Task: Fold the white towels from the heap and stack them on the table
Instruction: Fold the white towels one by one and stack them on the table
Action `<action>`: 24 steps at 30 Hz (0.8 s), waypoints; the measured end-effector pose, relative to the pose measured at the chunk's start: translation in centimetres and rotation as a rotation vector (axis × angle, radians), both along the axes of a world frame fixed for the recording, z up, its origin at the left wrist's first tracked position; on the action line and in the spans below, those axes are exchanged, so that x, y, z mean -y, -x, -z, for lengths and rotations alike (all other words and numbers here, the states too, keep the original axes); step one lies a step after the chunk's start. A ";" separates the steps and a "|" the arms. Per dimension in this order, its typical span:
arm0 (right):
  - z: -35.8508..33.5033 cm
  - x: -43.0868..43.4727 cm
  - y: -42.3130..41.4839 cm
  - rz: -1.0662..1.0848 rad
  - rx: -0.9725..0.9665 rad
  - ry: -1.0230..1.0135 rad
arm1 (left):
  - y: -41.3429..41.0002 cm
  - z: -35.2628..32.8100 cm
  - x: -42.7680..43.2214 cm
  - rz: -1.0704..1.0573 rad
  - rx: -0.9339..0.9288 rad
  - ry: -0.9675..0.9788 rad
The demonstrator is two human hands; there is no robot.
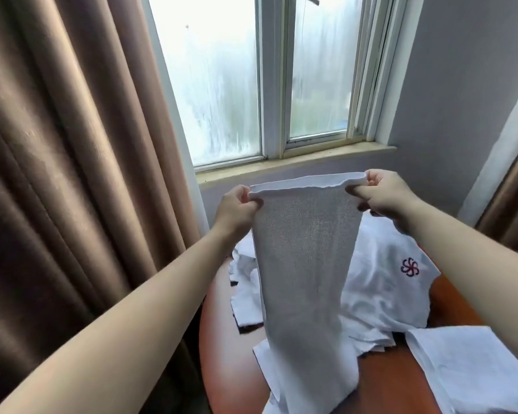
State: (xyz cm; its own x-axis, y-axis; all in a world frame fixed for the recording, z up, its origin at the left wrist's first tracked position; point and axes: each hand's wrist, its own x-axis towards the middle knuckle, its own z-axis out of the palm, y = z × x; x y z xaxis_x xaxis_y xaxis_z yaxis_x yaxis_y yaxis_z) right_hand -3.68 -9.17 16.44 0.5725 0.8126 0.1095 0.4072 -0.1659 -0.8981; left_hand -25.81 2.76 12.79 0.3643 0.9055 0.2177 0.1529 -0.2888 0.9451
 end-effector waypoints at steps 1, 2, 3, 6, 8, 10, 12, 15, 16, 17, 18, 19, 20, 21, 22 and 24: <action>1.2 0.2 0.1 -0.005 -0.001 0.028 | -0.1 1.2 0.0 -0.006 -0.005 0.020; 2.4 0.3 0.1 -0.019 -0.017 0.048 | 0.0 2.3 0.3 -0.010 -0.017 0.048; 3.5 0.5 0.3 -0.035 -0.043 0.066 | 0.0 3.5 0.4 -0.008 -0.028 0.071; 7.1 1.3 0.3 -0.111 -0.101 0.154 | 0.5 6.2 1.7 0.072 0.022 0.183; 9.0 2.2 0.0 -0.168 -0.134 0.210 | 0.8 7.9 2.5 0.123 0.028 0.202; 10.3 3.1 0.1 -0.195 -0.188 0.225 | 1.2 9.2 3.3 0.168 -0.026 0.208; 11.6 3.9 0.2 -0.148 -0.267 0.188 | 1.4 10.2 5.0 0.264 0.002 0.267; 13.6 4.7 0.5 0.029 -0.345 0.100 | 0.9 11.4 7.9 0.379 0.018 0.372; 14.3 5.0 0.7 0.094 -0.352 0.082 | 0.6 11.9 8.7 0.396 0.037 0.414; 15.0 5.2 0.9 0.156 -0.361 0.067 | 0.3 12.4 9.4 0.407 0.056 0.453; 15.6 5.4 1.0 0.217 -0.370 0.056 | 0.0 12.9 10.2 0.417 0.073 0.491; 16.2 5.6 1.2 0.270 -0.377 0.047 | -0.5 13.4 10.8 0.431 0.093 0.535; 16.7 5.7 1.3 0.315 -0.390 0.043 | -0.9 13.8 11.5 0.448 0.106 0.552; 17.0 5.8 1.6 0.346 -0.433 0.043 | -1.3 14.1 12.3 0.466 0.128 0.551; 17.3 5.9 2.0 0.361 -0.500 0.049 | -1.8 14.4 13.1 0.473 0.130 0.524; 17.6 6.2 2.8 0.371 -0.641 0.069 | -2.8 15.2 14.2 0.487 0.108 0.429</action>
State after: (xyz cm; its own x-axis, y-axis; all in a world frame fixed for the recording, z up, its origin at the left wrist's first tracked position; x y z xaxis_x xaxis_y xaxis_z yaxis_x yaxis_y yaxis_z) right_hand -6.47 -15.42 -1.15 0.7453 0.5460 -0.3827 -0.2868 -0.2556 -0.9233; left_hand -23.00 -11.49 -2.45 0.7507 0.6572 -0.0678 -0.0019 0.1048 0.9945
